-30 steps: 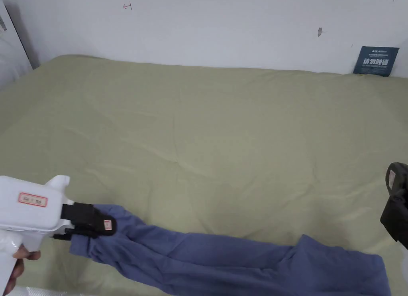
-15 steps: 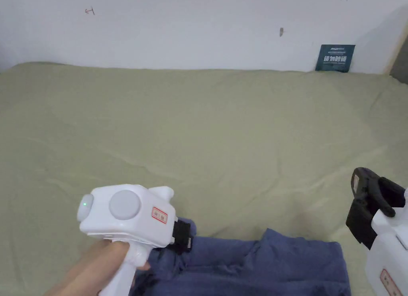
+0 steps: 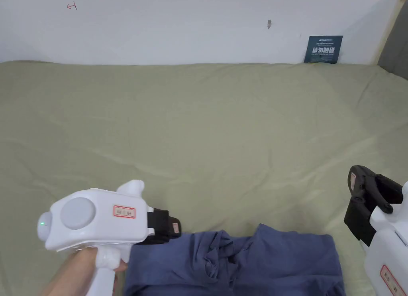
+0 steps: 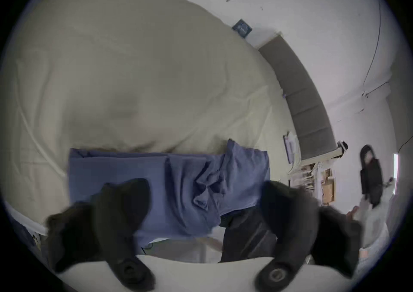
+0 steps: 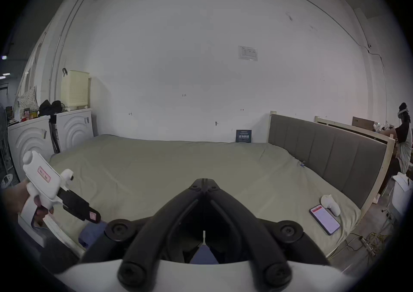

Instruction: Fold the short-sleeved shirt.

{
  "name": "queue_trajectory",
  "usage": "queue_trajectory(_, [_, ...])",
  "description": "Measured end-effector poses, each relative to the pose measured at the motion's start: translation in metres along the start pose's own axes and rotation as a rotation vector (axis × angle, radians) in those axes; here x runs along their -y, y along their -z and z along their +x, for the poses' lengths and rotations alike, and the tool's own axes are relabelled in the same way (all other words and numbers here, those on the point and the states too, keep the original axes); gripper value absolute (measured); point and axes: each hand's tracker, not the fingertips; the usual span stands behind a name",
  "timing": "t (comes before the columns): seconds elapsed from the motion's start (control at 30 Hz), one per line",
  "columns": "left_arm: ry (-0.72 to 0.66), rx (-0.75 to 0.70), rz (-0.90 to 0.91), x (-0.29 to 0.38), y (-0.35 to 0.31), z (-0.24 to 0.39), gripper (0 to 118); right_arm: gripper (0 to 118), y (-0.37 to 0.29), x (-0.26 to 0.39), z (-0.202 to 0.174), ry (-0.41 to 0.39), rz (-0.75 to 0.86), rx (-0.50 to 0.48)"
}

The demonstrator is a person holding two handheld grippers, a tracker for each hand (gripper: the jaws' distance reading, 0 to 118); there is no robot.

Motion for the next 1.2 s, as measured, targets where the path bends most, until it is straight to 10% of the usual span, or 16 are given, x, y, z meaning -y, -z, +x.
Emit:
queue_trajectory(0.5, [-0.099,0.159,-0.216,0.057,0.134,0.003,0,1,0.004,0.011,-0.004,-0.013,-0.052,-0.014])
queue_trajectory(0.9, [-0.026,0.12,-0.048,0.014,-0.031,-0.051,0,1,0.008,0.002,-0.021,-0.021,-0.041,-0.04])
queue_trajectory(1.13, [-0.131,0.066,-0.094,0.025,-0.022,-0.116,0,1,0.009,0.005,-0.026,-0.013,-0.041,-0.043])
queue_trajectory(1.17, [-0.129,0.072,-0.091,0.025,-0.016,-0.124,13,1,0.01,0.005,-0.027,-0.017,-0.043,-0.046])
queue_trajectory(1.2, [-0.137,0.109,-0.079,0.025,-0.014,-0.127,51,1,0.011,0.006,-0.029,-0.021,-0.046,-0.051])
